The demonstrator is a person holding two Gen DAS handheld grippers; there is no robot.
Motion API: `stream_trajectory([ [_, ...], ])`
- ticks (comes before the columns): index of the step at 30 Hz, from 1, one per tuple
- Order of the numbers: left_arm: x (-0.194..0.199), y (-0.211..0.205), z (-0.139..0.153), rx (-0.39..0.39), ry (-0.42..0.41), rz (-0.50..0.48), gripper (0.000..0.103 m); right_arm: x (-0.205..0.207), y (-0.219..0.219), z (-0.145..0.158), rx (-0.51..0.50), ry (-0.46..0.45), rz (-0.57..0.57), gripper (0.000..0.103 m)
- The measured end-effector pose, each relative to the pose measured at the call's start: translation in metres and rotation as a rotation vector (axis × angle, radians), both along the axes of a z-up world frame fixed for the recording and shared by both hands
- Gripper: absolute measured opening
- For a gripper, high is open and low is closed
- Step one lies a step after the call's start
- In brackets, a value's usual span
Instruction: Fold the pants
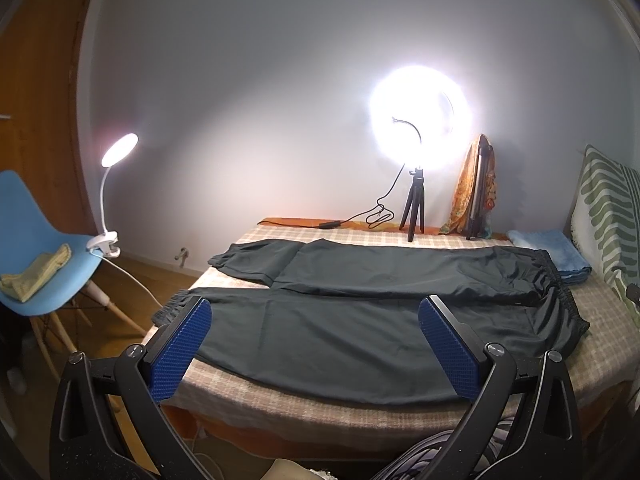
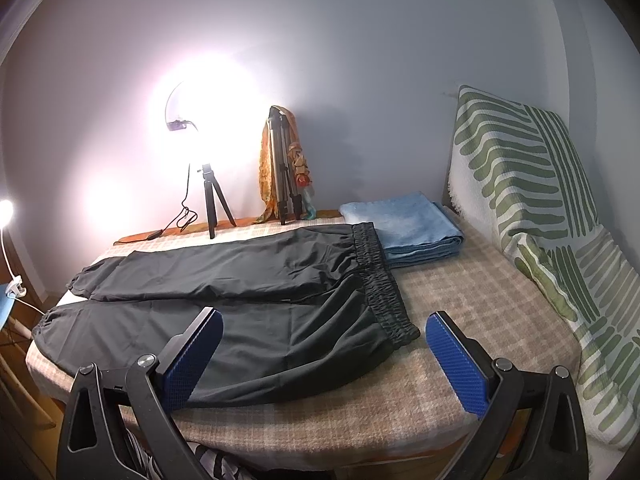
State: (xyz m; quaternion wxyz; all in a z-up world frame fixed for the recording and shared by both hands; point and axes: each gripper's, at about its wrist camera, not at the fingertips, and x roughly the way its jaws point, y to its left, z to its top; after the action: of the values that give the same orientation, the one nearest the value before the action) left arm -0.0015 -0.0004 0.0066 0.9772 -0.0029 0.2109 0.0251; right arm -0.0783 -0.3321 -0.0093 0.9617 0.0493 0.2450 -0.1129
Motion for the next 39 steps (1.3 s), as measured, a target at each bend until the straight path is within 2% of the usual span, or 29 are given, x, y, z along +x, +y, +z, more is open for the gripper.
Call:
stream_trajectory([
  [39,0.0031,0.0056,-0.0026,-0.013,0.005,0.0,0.103,0.0061,0.0059,-0.003,0.014,0.004,0.009,0.103],
])
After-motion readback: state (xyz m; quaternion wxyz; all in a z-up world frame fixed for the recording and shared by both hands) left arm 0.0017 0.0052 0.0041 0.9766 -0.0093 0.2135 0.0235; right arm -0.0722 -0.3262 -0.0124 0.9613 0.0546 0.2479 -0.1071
